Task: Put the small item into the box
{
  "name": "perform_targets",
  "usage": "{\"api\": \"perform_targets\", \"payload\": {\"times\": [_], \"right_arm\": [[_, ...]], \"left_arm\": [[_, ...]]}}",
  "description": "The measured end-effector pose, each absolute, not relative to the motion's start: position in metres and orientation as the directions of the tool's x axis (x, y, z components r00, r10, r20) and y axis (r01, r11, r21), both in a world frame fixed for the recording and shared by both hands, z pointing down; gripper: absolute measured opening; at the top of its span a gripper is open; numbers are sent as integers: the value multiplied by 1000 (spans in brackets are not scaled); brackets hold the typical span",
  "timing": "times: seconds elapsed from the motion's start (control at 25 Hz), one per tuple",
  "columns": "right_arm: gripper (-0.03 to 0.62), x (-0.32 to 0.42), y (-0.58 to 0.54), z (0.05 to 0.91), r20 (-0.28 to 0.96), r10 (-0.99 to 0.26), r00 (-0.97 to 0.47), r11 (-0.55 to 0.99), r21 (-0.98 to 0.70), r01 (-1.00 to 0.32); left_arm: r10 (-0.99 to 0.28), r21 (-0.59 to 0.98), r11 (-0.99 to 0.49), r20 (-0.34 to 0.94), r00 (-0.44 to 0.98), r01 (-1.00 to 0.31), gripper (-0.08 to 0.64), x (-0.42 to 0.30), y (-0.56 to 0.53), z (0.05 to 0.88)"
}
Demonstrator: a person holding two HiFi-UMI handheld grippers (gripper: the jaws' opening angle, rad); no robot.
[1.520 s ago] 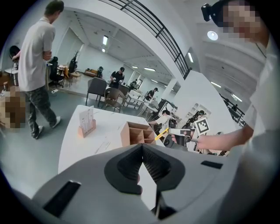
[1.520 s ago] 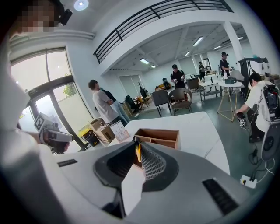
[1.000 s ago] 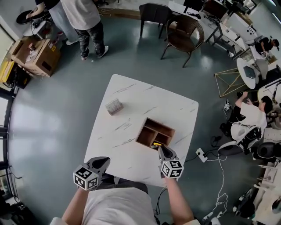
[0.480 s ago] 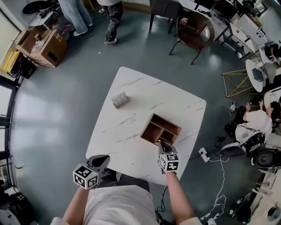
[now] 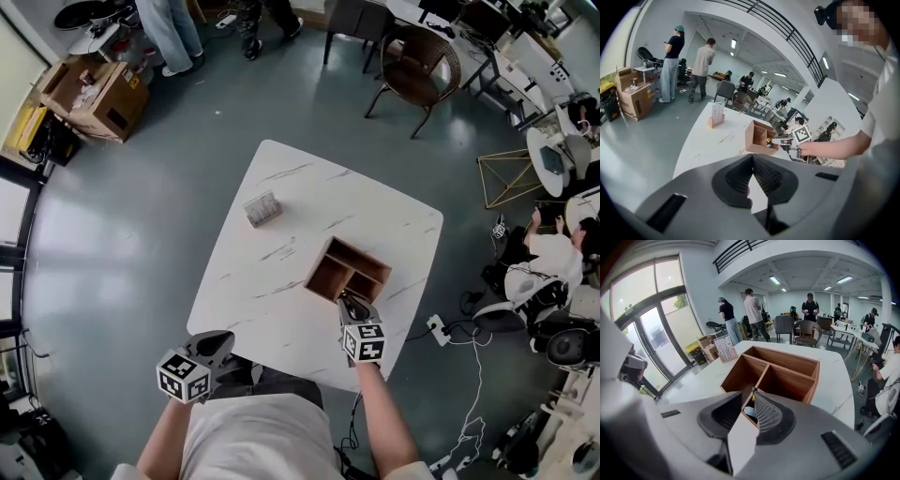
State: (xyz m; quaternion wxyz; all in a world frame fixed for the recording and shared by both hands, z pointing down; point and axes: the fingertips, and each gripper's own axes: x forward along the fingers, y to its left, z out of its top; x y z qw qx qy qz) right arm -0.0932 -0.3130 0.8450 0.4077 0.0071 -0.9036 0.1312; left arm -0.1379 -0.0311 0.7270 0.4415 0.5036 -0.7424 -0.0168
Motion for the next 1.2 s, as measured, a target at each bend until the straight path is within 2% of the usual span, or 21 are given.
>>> {"api": "perform_targets", "payload": {"times": [0.44,0.84,1.2], "right_arm": [[85,-63,-303,830,717,63,-695,958,-238,-158],[48,-8,-276,769,626,-21,-780,937,-260,-233],[43,54,-220,701,549,-107,-829,928,-244,-282]], "left_arm": [[-780,474,465,618,-94,-747,14,-125,-20,727],[-824,461,350,565,-34,-816,14,-111,-6,705],[-825,443,299,564,4,-845,14,-74,69,696]]}}
